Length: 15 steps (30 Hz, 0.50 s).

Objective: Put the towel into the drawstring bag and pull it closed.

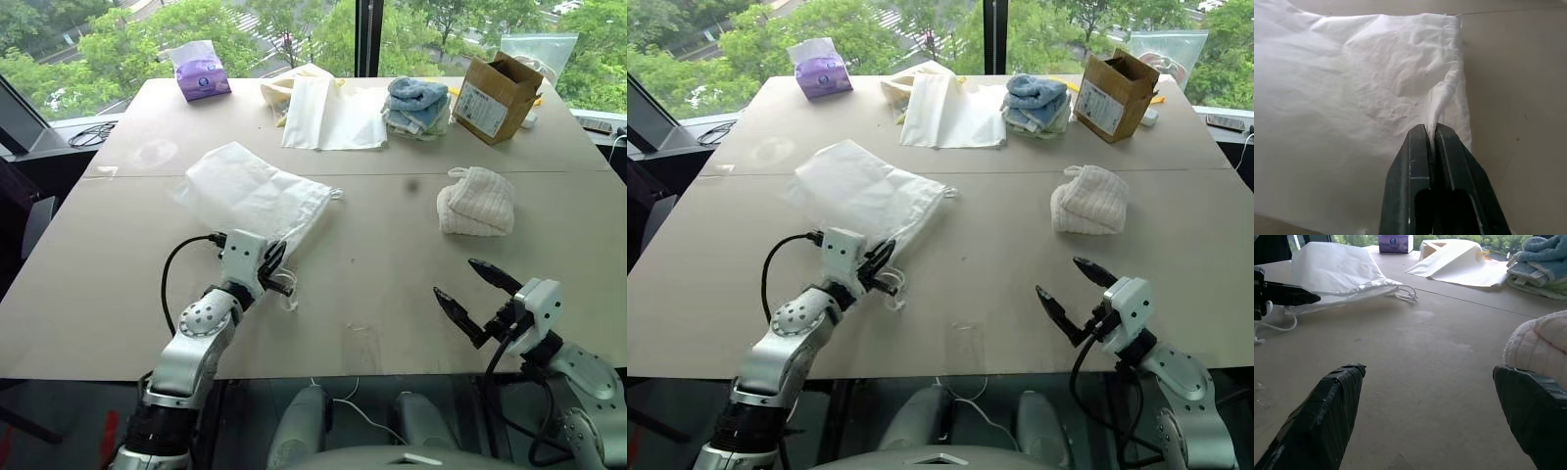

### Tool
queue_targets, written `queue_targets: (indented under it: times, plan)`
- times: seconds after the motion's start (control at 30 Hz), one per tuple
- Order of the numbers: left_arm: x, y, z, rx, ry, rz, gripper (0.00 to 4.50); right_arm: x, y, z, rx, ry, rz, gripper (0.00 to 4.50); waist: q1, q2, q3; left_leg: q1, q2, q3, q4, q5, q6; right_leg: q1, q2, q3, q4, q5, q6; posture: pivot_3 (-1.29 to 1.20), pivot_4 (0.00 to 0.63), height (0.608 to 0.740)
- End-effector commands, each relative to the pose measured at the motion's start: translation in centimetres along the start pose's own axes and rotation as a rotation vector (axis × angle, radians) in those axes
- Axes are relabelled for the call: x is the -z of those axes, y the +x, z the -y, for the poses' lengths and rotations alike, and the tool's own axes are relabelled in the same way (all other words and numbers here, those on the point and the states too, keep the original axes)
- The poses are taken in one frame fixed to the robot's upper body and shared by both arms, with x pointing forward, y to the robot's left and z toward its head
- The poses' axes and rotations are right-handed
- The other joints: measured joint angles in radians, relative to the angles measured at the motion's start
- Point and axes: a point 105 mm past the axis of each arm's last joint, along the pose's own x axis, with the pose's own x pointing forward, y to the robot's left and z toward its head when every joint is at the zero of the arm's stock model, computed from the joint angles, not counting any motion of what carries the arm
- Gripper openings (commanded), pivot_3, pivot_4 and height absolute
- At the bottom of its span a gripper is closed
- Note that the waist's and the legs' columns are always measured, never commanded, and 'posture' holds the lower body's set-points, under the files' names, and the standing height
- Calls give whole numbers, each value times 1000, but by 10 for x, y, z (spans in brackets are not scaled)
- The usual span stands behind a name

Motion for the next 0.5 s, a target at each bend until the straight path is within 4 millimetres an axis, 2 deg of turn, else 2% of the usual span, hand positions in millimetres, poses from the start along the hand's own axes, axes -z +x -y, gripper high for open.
queue_targets:
  times: [0.03, 0.13, 0.17, 0.23, 0.33, 0.47, 0.5]
  plan:
    - [-29, -3, -7, -64, 273, 137, 118, -11, 1, 0, -9, -26, 39, 4500, 0, 0, 0, 0, 0, 0, 0, 0, 0, 0, 0, 0, 0, 0, 0, 0, 150, 740]
    - [-81, -12, -17, -162, 420, 379, 118, -12, 3, 1, -14, -30, 41, 4500, 0, 0, 0, 0, 0, 0, 0, 0, 0, 0, 0, 0, 0, 0, 0, 0, 150, 740]
    - [-92, -14, -19, -184, 446, 432, 118, -12, 4, 2, -15, -30, 41, 4500, 1, 0, 0, 0, 0, 0, 0, 0, 0, 0, -1, 0, 0, 0, 0, 0, 150, 740]
    - [-101, -15, -27, -232, 459, 462, 118, -12, 4, 2, -15, -31, 41, 4500, 1, 0, 0, -1, 0, 0, 0, 0, 0, 0, -1, -1, 0, 0, 0, 0, 150, 740]
    - [-89, -9, -39, -283, 406, 397, 118, -12, 6, 3, -18, -33, 43, 4500, 0, 0, 0, 0, 0, 0, 0, 0, 0, 0, -1, -1, 0, 0, 0, 0, 150, 740]
    - [-108, -10, -47, -337, 409, 465, 118, -14, 7, 3, -19, -36, 47, 4500, -2, 0, 1, -1, -1, 0, 0, 0, 0, -1, 0, -1, 0, 0, 0, 0, 150, 740]
    - [-102, -6, -45, -325, 405, 435, 118, -15, 6, 5, -11, -35, 49, 4500, -2, 0, 1, -1, -1, 0, 0, 0, 0, -1, 0, -1, 0, 0, 0, 0, 150, 740]
